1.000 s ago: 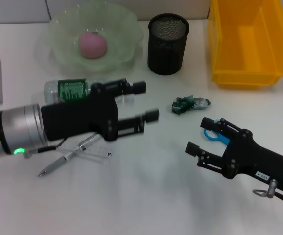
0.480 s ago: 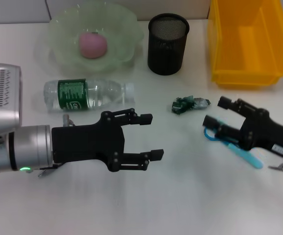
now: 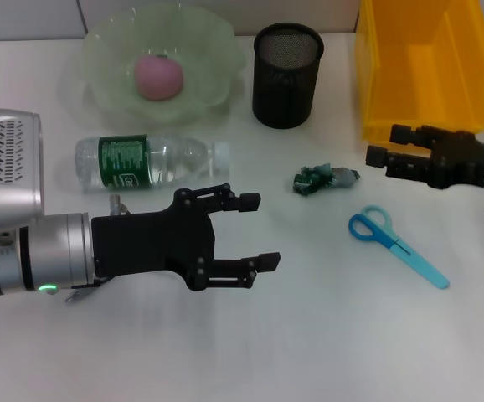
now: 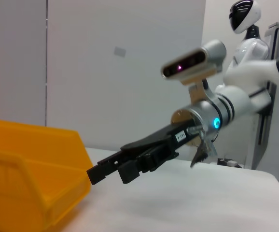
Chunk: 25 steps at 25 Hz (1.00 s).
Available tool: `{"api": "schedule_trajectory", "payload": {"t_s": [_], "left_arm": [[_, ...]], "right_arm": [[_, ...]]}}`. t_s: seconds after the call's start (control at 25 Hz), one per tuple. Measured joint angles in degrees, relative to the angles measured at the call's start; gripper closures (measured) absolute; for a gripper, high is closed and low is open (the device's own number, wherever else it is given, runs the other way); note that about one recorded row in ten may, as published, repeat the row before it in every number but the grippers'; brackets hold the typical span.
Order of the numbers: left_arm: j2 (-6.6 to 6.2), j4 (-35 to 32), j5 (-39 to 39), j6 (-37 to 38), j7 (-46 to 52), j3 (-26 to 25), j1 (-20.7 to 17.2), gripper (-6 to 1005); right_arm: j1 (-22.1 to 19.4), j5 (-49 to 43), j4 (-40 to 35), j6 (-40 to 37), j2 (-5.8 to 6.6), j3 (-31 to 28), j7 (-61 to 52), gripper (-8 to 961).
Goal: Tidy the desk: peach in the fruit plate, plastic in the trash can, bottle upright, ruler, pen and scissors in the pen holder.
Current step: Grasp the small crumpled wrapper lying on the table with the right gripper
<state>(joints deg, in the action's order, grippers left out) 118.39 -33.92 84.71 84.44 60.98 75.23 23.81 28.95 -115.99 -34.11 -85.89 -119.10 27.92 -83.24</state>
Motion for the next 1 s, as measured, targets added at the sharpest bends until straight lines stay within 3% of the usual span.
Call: {"api": "schedule_trajectory", "payload": {"t_s": [0.12, 0.16, 0.36, 0.68, 1.0], "left_arm": [[0.0, -0.01, 0.02, -0.83, -0.04, 0.0, -0.25, 185], [0.0, -0.03, 0.02, -0.92, -0.04, 0.0, -0.31, 185], [0.01, 0.19, 0.02, -1.19, -1.4, 0.01, -0.57, 185], [0.08, 0.25, -0.21, -0.98, -2.12, 0.09, -0.89, 185], [0.11, 0.27, -0.1, -1.17, -2.18, 0.21, -0.91, 184]], "right_arm": [[0.75, -2.27, -7.95, 0.26, 0.01, 6.63, -8.72, 135], [1.46, -5.5, -14.19, 0.06, 0.01, 11.29, -15.38, 135], [3.73, -11.42, -21.52, 0.04, 0.01, 19.52, -23.54, 136], [9.02, -19.36, -23.34, 0.3, 0.08, 23.79, -27.87, 137], [11.24, -20.94, -23.28, 5.37, -0.05, 33.55, -30.68, 138]]}}
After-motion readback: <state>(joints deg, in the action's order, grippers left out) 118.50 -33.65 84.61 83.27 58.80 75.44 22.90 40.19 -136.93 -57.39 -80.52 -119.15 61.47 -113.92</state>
